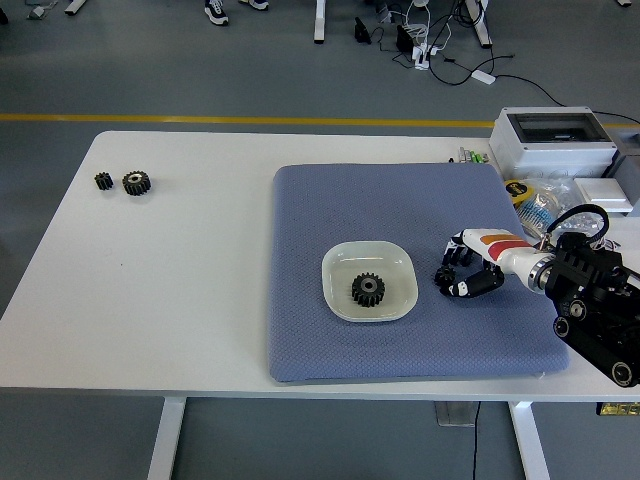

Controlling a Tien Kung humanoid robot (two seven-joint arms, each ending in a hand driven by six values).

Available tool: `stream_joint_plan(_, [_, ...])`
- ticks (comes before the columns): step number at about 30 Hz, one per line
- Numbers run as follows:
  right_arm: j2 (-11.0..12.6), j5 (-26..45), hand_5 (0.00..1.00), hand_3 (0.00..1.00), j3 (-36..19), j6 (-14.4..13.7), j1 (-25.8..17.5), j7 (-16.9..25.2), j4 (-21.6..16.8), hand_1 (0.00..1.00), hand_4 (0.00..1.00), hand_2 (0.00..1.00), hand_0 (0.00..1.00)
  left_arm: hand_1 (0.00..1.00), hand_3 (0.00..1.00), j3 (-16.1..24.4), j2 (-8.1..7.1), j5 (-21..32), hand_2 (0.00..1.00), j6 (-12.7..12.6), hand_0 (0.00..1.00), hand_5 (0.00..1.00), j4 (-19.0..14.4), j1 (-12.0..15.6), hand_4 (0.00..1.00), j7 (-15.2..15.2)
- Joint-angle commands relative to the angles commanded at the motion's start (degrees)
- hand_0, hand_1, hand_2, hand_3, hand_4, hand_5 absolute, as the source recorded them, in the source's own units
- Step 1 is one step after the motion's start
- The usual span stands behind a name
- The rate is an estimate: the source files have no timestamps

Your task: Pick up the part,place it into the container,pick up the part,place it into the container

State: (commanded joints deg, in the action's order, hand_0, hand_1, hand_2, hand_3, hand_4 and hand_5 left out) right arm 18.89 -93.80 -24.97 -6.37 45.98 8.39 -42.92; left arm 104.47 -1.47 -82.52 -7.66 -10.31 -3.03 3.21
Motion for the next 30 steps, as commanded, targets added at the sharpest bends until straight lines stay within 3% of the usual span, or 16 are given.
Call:
stream_joint_plan(1, [0.0,0.0,0.238,0.492,0.0,-0.1,0.0,0.1,0.0,0.427,0.695,0.495,0.267,0.684,0.588,0.0,-0.02,0.0,0.723,0.0,0.706,0.657,0.0,0.0,0.71,0.0])
stream_joint_plan(22, [0.9,-0.5,0.266,0.489,-2.7,-0.1,0.1,0.0,-1.4,0.415,0.705,0.483,0.237,0.684,0.588,-0.8,-0.28,0.5,0.725,0.0,0.707,0.659,0.0,-0.3,0.71,0.0])
stream_joint_plan(27, [1.5,-1.7,0.255,0.489,-3.7,0.2,0.6,-0.4,-3.2,0.412,0.703,0.482,0.236,0.684,0.588,-0.7,-0.36,0.4,0.724,0.0,0.707,0.658,0.0,0.0,0.71,0.0])
stream_joint_plan(30, [1.9,-3.5,0.255,0.489,-4.9,0.1,0.9,-1.0,-6.3,0.412,0.703,0.482,0.236,0.684,0.588,-1.2,-0.46,0.8,0.724,0.0,0.707,0.658,0.0,0.0,0.71,0.0])
